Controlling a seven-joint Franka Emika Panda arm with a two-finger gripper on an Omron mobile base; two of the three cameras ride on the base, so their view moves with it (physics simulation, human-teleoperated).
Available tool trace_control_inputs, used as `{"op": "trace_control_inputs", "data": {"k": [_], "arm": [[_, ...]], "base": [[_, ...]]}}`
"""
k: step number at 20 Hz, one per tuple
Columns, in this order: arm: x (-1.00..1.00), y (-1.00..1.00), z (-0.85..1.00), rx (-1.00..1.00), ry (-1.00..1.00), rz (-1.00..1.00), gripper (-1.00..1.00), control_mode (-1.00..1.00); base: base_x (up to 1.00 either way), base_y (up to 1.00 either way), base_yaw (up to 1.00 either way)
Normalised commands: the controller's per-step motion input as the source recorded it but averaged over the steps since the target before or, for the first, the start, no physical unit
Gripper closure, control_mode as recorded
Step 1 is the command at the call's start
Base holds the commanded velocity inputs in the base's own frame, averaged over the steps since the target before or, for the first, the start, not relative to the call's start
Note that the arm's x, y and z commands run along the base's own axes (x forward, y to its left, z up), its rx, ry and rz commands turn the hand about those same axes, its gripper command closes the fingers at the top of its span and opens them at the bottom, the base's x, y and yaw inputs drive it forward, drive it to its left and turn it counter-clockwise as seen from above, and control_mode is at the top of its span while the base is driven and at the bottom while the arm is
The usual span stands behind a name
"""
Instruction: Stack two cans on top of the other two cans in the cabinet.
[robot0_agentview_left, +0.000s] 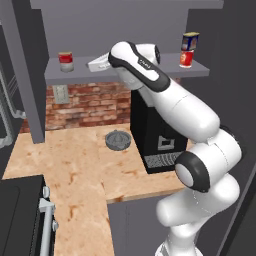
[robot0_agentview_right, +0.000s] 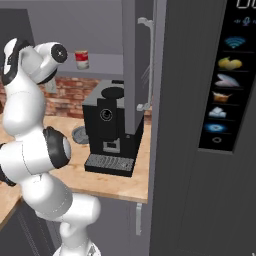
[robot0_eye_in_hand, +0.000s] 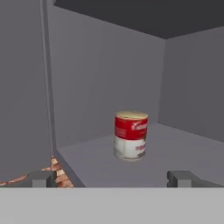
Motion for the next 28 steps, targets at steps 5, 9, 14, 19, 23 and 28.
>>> {"op": "trace_control_inputs", "data": {"k": [5, 9, 14, 19, 23, 28], "arm": [[0.19, -0.01, 0.00, 0.01, 0.01, -0.02, -1.00, -1.00], [0.34, 0.00, 0.00, 0.00, 0.06, 0.00, -1.00, -1.00], [0.37, 0.00, 0.00, 0.00, 0.07, 0.00, -1.00, -1.00], [0.17, 0.00, 0.00, 0.00, 0.01, 0.00, -1.00, -1.00], [0.05, 0.11, 0.00, 0.00, 0.00, 0.00, -1.00, -1.00], [0.08, 0.13, 0.00, 0.00, 0.00, 0.00, -1.00, -1.00]], "base": [[0.00, 0.00, 0.00], [0.00, 0.00, 0.00], [0.00, 0.00, 0.00], [0.00, 0.00, 0.00], [0.00, 0.00, 0.00], [0.00, 0.00, 0.00]]}}
